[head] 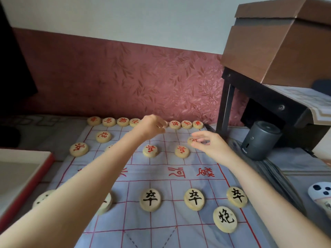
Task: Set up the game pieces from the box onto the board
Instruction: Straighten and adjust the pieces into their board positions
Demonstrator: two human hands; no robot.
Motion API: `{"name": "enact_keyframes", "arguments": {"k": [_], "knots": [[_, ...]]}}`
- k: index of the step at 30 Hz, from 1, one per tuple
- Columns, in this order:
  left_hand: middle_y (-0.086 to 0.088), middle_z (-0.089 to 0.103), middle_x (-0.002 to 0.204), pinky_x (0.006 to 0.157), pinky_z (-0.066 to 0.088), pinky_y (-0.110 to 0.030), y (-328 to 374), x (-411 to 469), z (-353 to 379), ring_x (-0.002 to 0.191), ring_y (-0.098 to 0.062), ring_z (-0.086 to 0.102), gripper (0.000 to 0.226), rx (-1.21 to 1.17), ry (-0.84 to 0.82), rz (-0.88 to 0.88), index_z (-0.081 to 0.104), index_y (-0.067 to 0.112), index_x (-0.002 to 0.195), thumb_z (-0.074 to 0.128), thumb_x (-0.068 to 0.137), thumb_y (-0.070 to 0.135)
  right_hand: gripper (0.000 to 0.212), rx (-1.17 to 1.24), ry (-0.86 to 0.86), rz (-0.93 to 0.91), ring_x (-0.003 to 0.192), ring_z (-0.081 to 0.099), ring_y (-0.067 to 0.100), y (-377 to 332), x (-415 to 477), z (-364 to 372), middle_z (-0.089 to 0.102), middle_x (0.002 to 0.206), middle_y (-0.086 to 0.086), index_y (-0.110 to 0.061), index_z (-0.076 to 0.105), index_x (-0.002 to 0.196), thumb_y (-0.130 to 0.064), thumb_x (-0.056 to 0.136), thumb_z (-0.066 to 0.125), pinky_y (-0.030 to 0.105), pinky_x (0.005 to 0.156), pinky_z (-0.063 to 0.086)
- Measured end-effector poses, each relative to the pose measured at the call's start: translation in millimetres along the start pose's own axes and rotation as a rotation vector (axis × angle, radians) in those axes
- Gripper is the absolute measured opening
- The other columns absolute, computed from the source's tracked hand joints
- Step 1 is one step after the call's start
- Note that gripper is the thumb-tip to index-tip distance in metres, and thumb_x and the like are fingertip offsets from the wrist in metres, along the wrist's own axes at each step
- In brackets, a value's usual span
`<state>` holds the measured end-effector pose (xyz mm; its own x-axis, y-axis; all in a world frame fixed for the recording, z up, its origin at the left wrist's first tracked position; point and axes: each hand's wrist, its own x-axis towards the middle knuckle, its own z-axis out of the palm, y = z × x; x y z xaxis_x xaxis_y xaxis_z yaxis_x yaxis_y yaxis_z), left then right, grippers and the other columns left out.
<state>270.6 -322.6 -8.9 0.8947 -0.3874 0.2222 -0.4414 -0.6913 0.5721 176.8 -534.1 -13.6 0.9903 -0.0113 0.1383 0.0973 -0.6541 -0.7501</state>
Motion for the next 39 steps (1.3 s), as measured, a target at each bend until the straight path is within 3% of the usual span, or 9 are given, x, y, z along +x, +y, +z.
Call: {"name": "enact_keyframes", "arguments": {"k": [4, 13, 21, 31, 36, 39], "knots": [[-0.007, 0.069, 0.106, 0.084, 0.047, -0.022, -43.7, -18.7, -42.4, 0.098, -0.017, 0.064, 0.022, -0.012, 0.059, -0.087, 0.070, 0.013, 0.104, 0.065, 0.083, 0.014, 0.030, 0.020, -0.047, -0.027, 0.103, 0.057, 0.012, -25.6, 15.9, 28.2, 0.063, 0.113, -0.001, -0.014, 0.062, 0.113, -0.017, 0.084, 0.068, 0.023, 0.090, 0.044], [0.000, 0.067, 0.107, 0.081, 0.043, -0.022, -118.7, -56.7, -107.5, 0.096, -0.010, 0.057, 0.021, -0.018, 0.177, -0.270, 0.069, 0.016, 0.106, 0.063, 0.086, 0.018, 0.032, -0.010, -0.186, -0.146, 0.105, 0.056, 0.011, -91.6, 59.0, 111.8, 0.061, 0.119, 0.001, -0.015, 0.062, 0.116, -0.017, 0.085, 0.066, 0.014, 0.081, 0.041], [-0.005, 0.065, 0.115, 0.086, 0.040, -0.024, -173.8, -55.4, -126.9, 0.108, -0.018, 0.058, 0.029, 0.004, 0.241, -0.424, 0.064, 0.014, 0.113, 0.063, 0.085, 0.009, 0.045, -0.135, -0.373, -0.250, 0.118, 0.048, 0.009, -128.7, 98.8, 173.4, 0.050, 0.130, -0.008, -0.019, 0.057, 0.127, -0.015, 0.084, 0.067, 0.022, 0.097, 0.037], [-0.007, 0.042, 0.143, 0.107, 0.033, -0.029, -194.3, -25.6, -117.8, 0.131, -0.020, 0.040, 0.057, 0.016, 0.060, -0.326, 0.042, 0.016, 0.138, 0.060, 0.085, 0.003, 0.052, -0.208, -0.548, -0.279, 0.126, 0.045, 0.010, -130.0, 115.7, 192.9, 0.049, 0.138, -0.004, -0.025, 0.052, 0.132, -0.014, 0.083, 0.067, 0.022, 0.103, 0.037], [-0.007, 0.038, 0.146, 0.092, 0.032, -0.012, -186.5, -20.7, -121.0, 0.136, -0.016, 0.034, 0.067, -0.152, -0.115, -0.259, 0.028, 0.017, 0.145, 0.056, 0.086, -0.002, 0.047, -0.214, -0.544, -0.324, 0.120, 0.048, 0.007, -129.6, 116.5, 193.8, 0.054, 0.132, -0.007, -0.023, 0.056, 0.128, -0.013, 0.083, 0.067, 0.021, 0.100, 0.038], [-0.007, 0.041, 0.144, 0.090, 0.031, -0.010, -188.6, -16.1, -123.9, 0.135, -0.015, 0.035, 0.066, -0.147, -0.152, -0.262, 0.032, 0.013, 0.143, 0.055, 0.085, -0.008, 0.047, -0.218, -0.539, -0.324, 0.117, 0.051, 0.007, -128.1, 118.5, 194.7, 0.057, 0.128, -0.007, -0.023, 0.057, 0.126, -0.014, 0.082, 0.069, 0.024, 0.100, 0.040]]}}
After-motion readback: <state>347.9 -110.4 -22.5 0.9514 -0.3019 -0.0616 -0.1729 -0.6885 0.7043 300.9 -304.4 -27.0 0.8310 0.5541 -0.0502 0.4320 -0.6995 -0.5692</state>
